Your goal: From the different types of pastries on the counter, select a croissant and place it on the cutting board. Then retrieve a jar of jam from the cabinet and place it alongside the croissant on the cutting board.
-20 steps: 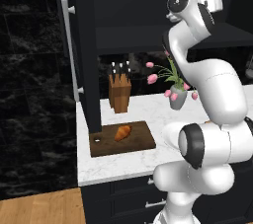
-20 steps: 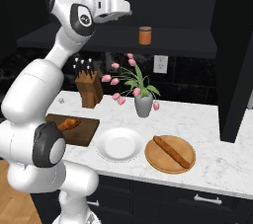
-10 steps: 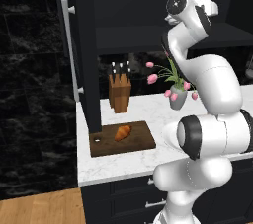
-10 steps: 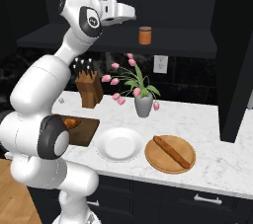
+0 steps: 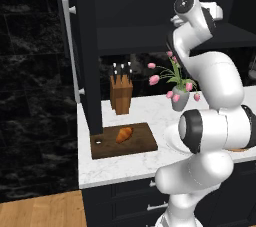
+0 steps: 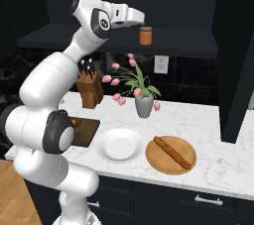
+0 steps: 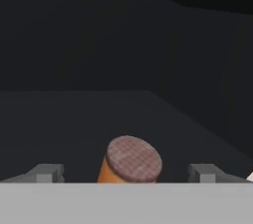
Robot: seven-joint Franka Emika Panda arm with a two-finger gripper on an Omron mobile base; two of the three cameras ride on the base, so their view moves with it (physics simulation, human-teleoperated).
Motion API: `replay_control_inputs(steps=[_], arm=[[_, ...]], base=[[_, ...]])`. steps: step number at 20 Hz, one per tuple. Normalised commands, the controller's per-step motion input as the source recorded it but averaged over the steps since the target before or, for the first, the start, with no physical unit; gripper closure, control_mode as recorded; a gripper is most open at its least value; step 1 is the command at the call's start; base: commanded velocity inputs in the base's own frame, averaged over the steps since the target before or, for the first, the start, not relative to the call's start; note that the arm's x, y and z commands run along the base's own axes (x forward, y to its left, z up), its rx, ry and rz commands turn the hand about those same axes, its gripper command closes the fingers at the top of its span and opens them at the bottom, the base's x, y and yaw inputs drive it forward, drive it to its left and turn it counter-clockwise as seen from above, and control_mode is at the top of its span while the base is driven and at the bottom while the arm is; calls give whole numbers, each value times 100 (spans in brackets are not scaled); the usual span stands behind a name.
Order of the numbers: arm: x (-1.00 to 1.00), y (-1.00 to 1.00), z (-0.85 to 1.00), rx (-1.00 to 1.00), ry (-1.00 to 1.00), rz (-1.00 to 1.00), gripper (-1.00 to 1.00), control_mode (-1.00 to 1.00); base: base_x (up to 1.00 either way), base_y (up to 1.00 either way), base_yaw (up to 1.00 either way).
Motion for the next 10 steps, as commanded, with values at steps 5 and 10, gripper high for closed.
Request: replay_control_inputs(steps=[5, 10], arm=[[0, -20, -4, 3, 0, -4, -100, -100], [3, 0, -27, 12, 7, 0, -100, -100]], base=[[0, 0, 0], [0, 0, 0]])
